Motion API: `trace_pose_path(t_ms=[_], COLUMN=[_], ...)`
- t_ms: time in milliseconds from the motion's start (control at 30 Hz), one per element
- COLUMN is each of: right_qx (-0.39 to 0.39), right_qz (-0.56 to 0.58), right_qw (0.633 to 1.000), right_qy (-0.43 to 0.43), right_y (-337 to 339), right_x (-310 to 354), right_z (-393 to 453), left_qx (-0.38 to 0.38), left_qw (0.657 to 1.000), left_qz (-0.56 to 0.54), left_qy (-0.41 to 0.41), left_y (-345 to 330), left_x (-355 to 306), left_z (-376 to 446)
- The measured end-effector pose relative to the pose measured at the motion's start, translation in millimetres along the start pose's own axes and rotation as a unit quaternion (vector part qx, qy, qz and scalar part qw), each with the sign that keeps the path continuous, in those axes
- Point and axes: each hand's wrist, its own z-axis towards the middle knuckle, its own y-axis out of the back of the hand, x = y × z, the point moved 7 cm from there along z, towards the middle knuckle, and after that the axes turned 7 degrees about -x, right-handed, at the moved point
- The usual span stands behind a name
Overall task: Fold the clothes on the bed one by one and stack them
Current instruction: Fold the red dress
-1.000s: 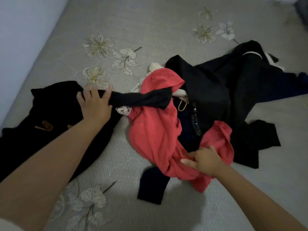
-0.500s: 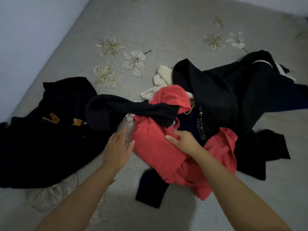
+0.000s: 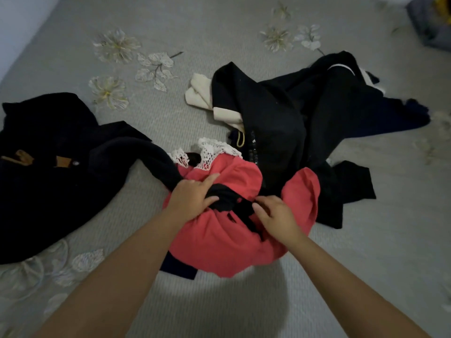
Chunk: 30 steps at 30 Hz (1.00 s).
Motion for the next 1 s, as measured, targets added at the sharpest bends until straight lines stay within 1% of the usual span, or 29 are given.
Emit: trace_pose_path(t_ms=[67,100,133,167,200,233,267,300,333,367,433,467,500,533,600,667,700,733,800,833,867,900,933,1000], right_qx=[0.007,0.005,-0.009,-0.033,-0.061,-0.085,-0.102,-0.104,-0.084,-0.047,0.052,0.106,0.137,0.134,0.065,0.024,0.028,0.043,0.103,0.123,0.127,0.111,0.078,-0.003], right_qz=[-0.012,-0.009,-0.006,-0.007,-0.015,-0.028,-0.035,-0.038,-0.035,-0.024,0.024,0.057,0.081,0.088,0.058,0.013,-0.015,-0.057,-0.133,-0.156,-0.168,-0.173,-0.167,-0.129], right_qw=[1.0,0.999,0.998,0.997,0.996,0.994,0.993,0.993,0.995,0.998,0.997,0.989,0.983,0.983,0.995,0.999,0.999,0.997,0.986,0.98,0.978,0.979,0.983,0.991], right_qy=[-0.027,-0.042,-0.055,-0.067,-0.066,-0.058,-0.046,-0.033,-0.029,-0.034,-0.061,-0.083,-0.095,-0.087,-0.053,-0.031,-0.02,-0.007,0.007,0.003,0.001,0.003,0.01,0.034], right_y=[-11.6,-17.0,-19.1,-19.5,-18.8,-17.5,-16.5,-18.4,-24.2,-34.2,-63.7,-80.2,-94.3,-104.2,-110.7,-108.2,-106.9,-107.8,-118.3,-123.8,-127.3,-126.0,-118.6,-89.7], right_x=[3.4,7.1,13.4,21.0,30.5,43.8,57.3,69.7,79.9,88.0,99.0,104.2,108.2,110.9,112.2,113.9,116.6,120.6,129.5,133.2,135.6,138.6,141.3,136.7], right_z=[8.6,12.4,16.6,20.9,25.7,31.3,38.1,46.6,55.6,65.7,79.0,77.8,73.3,69.1,60.4,58.1,61.4,66.6,78.6,84.7,90.7,95.3,96.5,86.4], left_qx=[-0.11,-0.136,-0.11,-0.052,0.014,0.09,0.125,0.117,0.09,0.062,0.031,0.032,0.038,0.037,0.016,-0.001,-0.008,-0.015,-0.029,-0.035,-0.038,-0.042,-0.046,-0.05], left_qw=[0.993,0.989,0.992,0.997,0.997,0.987,0.97,0.95,0.928,0.911,0.898,0.892,0.881,0.868,0.852,0.852,0.857,0.863,0.87,0.874,0.878,0.882,0.885,0.889], left_qz=[0.005,0.004,-0.006,-0.035,-0.073,-0.12,-0.179,-0.239,-0.291,-0.318,-0.316,-0.309,-0.312,-0.322,-0.331,-0.341,-0.338,-0.329,-0.304,-0.292,-0.283,-0.276,-0.272,-0.276], left_qy=[-0.038,-0.057,-0.062,-0.041,0.001,0.053,0.106,0.163,0.214,0.253,0.306,0.327,0.353,0.378,0.404,0.398,0.389,0.383,0.386,0.387,0.385,0.379,0.375,0.363], left_y=[27.8,39.6,46.3,46.4,44.5,40.4,39.8,39.4,38.3,35.8,27.9,22.5,17.8,14.8,14.4,19.8,22.7,25.8,30.5,32.4,33.8,35.7,37.5,41.4], left_x=[8.6,15.5,22.8,32.5,41.5,48.9,54.6,62.3,70.2,78.3,93.9,99.6,105.1,110.7,124.0,133.4,137.3,142.0,153.0,157.3,159.7,161.0,161.7,157.1], left_z=[-13.0,-24.3,-36.3,-49.6,-66.5,-87.6,-105.1,-118.5,-129.3,-137.0,-146.0,-150.2,-154.8,-158.7,-165.6,-168.7,-168.6,-167.6,-164.4,-161.6,-158.4,-154.8,-151.4,-141.9])
